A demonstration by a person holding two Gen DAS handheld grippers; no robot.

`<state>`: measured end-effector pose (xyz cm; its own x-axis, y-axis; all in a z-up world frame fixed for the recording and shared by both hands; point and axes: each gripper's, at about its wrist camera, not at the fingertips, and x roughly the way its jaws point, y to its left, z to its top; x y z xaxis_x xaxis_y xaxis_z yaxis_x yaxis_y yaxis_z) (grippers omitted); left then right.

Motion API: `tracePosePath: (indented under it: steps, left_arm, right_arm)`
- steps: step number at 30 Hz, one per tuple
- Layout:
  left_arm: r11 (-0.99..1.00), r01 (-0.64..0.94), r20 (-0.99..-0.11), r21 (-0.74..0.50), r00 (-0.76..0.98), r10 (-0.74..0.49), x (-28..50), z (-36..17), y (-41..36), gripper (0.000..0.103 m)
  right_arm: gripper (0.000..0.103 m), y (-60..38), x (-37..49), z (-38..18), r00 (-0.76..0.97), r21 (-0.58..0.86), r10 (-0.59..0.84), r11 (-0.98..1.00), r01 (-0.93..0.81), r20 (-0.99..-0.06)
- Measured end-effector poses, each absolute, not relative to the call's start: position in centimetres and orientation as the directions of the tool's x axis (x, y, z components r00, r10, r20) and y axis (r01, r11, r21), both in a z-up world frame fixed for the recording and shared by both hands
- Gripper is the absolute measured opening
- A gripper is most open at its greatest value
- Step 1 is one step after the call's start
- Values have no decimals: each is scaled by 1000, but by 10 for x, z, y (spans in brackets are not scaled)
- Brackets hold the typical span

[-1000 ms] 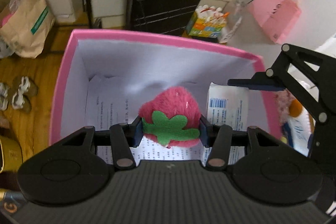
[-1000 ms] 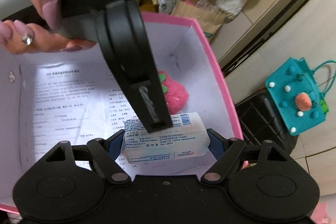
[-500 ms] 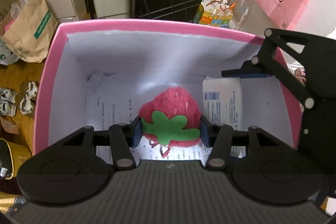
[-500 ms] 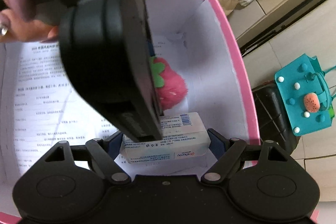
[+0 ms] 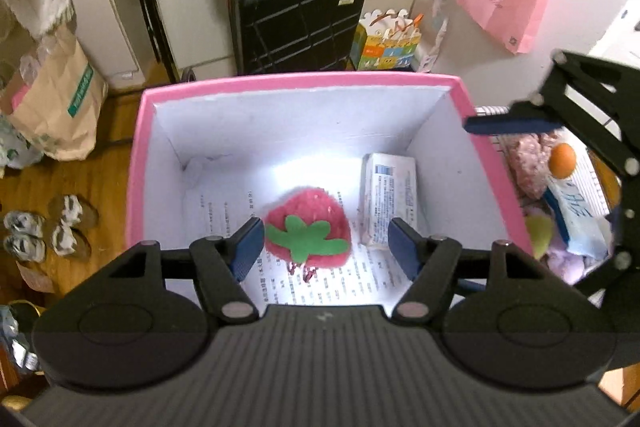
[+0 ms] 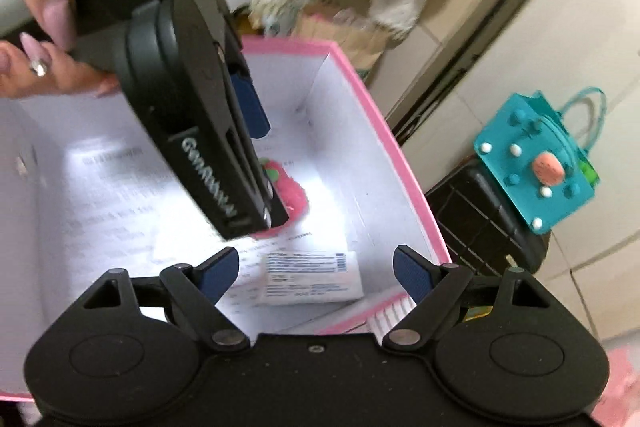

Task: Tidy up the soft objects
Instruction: 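Open the left tool to drop the strawberry while the right tool releases the wipes, then withdraw both tools from the box and reach toward the white cat plush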

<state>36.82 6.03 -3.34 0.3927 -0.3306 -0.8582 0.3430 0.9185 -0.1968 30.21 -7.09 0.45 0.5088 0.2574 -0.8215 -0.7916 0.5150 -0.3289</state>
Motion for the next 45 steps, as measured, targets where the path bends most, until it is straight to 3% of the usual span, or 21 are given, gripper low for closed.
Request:
tracePosePath:
  steps: [13,28,45]
  left_arm:
    - [913,386,-854,-134,422,-304,317,0,60,68]
    - [895,439,-836,-80,459,-300,235,43,62,70]
    - [827,562,-843,-30,431,-323,147,60,39,79]
  right_arm:
    - [86,-98,244,49,554,-202,304,712,-673,-775]
    - [86,-110,169,78,579,-162,308,768,-620,-755]
    - [86,-152,97,83,547,-49,353,807,-589,-759]
